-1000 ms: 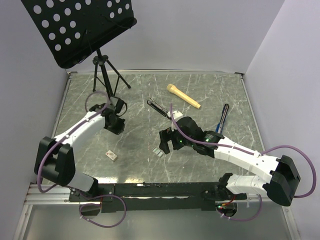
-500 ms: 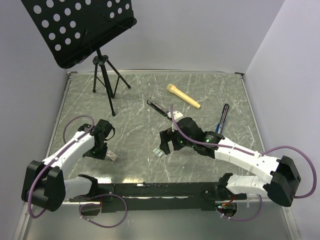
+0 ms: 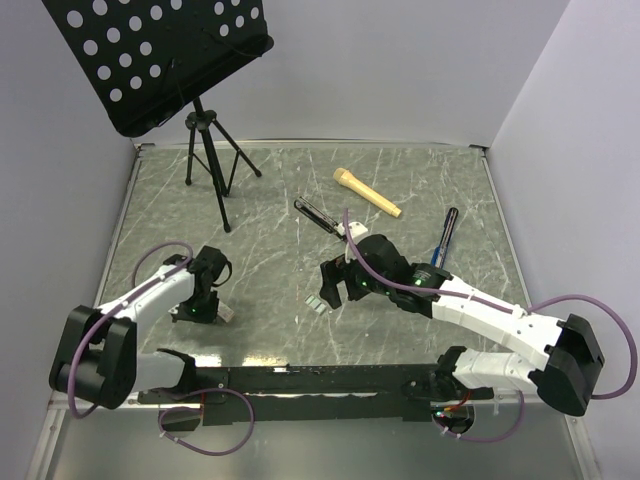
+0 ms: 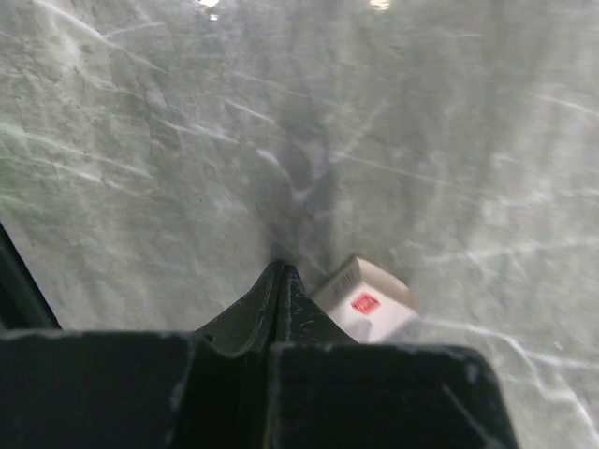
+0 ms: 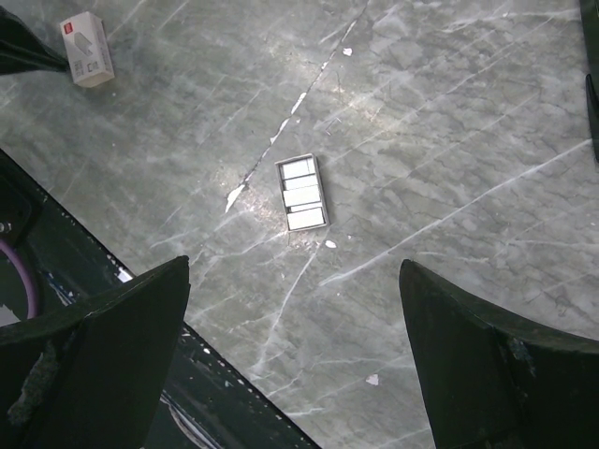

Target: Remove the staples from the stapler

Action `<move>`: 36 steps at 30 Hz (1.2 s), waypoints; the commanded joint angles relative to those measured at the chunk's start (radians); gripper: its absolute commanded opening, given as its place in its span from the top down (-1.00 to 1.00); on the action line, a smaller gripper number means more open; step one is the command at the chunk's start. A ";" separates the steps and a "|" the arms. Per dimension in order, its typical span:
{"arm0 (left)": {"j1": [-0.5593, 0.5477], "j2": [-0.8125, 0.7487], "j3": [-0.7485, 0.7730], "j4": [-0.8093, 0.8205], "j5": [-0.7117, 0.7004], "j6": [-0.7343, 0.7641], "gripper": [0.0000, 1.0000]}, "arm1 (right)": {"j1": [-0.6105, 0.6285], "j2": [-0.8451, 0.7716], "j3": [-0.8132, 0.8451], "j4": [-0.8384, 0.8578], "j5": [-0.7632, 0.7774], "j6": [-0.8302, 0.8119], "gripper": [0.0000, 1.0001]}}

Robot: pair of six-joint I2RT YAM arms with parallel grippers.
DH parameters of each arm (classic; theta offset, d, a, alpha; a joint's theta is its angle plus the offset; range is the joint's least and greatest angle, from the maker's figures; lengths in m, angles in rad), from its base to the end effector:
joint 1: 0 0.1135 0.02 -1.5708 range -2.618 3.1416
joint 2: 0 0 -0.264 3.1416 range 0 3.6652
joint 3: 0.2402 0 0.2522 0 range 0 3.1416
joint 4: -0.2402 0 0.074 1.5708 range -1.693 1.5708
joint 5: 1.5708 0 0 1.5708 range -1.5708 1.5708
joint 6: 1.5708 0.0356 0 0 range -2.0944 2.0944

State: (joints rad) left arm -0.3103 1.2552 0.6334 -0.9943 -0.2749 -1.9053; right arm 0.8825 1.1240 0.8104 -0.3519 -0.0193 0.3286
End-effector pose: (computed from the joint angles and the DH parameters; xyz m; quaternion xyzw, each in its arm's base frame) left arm 0.1622 -0.0419 0.1624 -0.7065 0.6940 0.0813 0.1125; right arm 0.1542 0.1886 0.2654 -0.2499 0.8638 0.2561 0.3546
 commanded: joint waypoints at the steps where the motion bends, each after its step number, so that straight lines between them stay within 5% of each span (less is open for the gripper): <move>1: 0.008 0.027 -0.026 0.052 0.043 -0.026 0.98 | -0.008 -0.036 -0.001 0.016 0.015 -0.011 -1.00; 11: 0.008 0.067 -0.002 0.146 0.023 0.070 0.98 | -0.011 -0.047 -0.001 0.010 0.013 -0.013 -0.99; 24: 0.005 0.145 0.040 0.391 0.083 0.403 0.98 | -0.013 -0.015 0.004 0.025 -0.001 -0.007 -1.00; 36: -0.003 0.118 0.071 0.474 -0.046 0.505 0.98 | -0.013 -0.004 0.007 0.027 -0.002 -0.002 -0.99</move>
State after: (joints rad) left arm -0.3103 1.3716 0.7017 -0.7479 -0.2661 -1.4246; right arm 0.8764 1.1149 0.8104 -0.3519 -0.0200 0.3241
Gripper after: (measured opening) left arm 0.014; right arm 0.997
